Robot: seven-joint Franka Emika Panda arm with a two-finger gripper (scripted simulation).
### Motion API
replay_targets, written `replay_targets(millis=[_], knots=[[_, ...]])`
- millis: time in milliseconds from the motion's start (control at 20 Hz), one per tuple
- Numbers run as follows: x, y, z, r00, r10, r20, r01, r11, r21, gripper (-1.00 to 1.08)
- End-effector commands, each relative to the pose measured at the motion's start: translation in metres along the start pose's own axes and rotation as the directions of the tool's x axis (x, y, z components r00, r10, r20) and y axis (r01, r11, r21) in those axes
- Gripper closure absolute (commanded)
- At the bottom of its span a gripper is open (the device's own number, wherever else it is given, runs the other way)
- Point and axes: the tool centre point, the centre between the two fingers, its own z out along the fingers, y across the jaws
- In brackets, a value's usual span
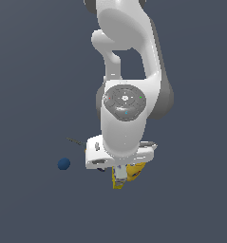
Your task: Pick up a designated object from a clutter of objects.
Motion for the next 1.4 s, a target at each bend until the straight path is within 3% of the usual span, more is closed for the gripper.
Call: replay_targets(millis=[0, 400, 450, 900, 950, 1350], knots=[[-0.006, -0.001, 0.025, 1.0, -0.001, 0.023, 0.001, 1.0, 0.002, -0.92], [-0.005, -0.001, 0.033, 1.0, -0.001, 0.023, 0.001, 1.0, 0.002, -0.92], [-0.005, -0.001, 0.033, 1.0, -0.001, 0.023, 0.001, 1.0, 0.002, 1.08], [-0.005, -0.001, 0.033, 1.0, -0.001, 0.023, 0.001, 1.0, 0.002, 1.08], [0.004, -0.002, 0.016, 1.0, -0.003, -0.009, 0.003, 1.0, -0.001, 1.08], [-0.001, -0.01, -0.002, 1.0, -0.003, -0.008, 0.003, 1.0, -0.001, 1.08]])
